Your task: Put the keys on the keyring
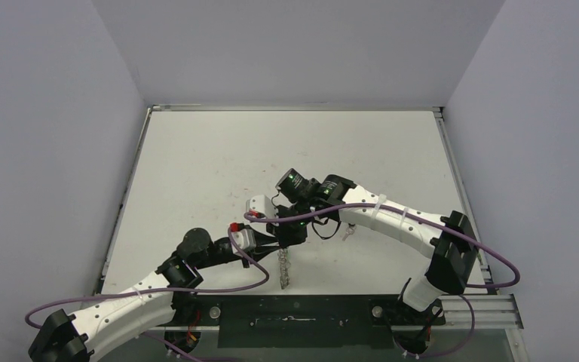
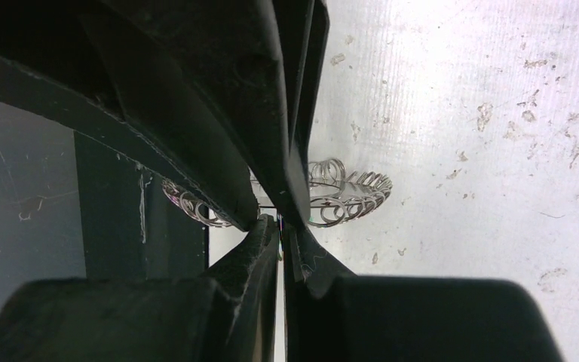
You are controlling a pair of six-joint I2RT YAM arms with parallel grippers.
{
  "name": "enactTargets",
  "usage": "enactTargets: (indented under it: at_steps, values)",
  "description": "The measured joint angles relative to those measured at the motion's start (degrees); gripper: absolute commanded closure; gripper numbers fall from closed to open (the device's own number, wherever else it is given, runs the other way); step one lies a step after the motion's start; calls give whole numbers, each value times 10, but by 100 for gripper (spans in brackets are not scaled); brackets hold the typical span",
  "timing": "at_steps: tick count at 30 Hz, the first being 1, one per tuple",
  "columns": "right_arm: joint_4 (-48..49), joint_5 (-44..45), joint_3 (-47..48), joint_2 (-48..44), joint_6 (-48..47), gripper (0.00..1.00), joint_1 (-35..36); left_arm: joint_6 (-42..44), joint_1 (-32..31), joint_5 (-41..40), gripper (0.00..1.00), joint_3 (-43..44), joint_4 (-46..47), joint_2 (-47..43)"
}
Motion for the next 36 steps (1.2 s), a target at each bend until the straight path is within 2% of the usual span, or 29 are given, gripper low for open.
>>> enactTargets:
  at_steps: [4, 10, 19, 30, 36]
  values:
    - [3, 9, 0, 0, 0, 100, 0, 3, -1, 0, 91, 0, -7, 0]
    - [-3, 21, 0, 0, -2, 100, 3, 6, -2, -1, 88, 2, -19, -3]
    - [-3, 21, 0, 0, -2, 100, 8, 12, -2, -7, 88, 3, -50, -24]
    - [-11, 23, 0, 0, -2, 100, 13, 17, -2, 5, 88, 12, -36, 22]
    - [-12, 24, 0, 0, -5, 100, 13, 19, -2, 10, 100, 12, -34, 24]
